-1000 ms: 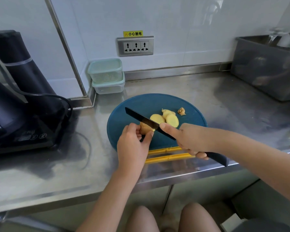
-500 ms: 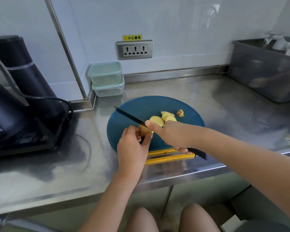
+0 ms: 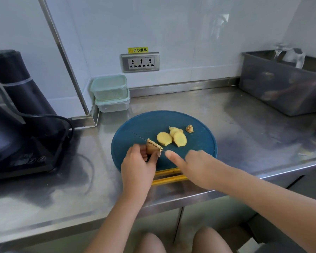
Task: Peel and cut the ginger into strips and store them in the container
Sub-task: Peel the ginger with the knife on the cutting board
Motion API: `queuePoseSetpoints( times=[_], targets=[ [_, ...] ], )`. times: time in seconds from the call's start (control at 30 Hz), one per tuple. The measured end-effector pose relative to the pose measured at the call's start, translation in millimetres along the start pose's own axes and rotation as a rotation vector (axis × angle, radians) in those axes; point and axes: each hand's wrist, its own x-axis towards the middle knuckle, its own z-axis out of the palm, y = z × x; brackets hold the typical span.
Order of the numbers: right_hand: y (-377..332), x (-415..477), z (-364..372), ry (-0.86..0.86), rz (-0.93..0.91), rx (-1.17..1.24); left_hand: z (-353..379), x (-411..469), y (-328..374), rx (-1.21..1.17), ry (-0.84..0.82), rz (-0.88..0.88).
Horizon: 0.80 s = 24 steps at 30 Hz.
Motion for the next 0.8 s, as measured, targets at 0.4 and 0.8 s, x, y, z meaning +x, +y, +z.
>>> queuePoseSetpoints(
  times=[0.4, 0.8],
  targets=[
    [9.7, -6.7, -2.8, -0.064, 0.022, 0.01, -0.9, 9.1, 9.0, 0.172, -0.02, 0.112],
    [-3.2, -0.1, -2.9, -0.046, 0.111, 0.107, 4.7, 7.8, 6.2, 0.166, -0.001, 0.111]
  ],
)
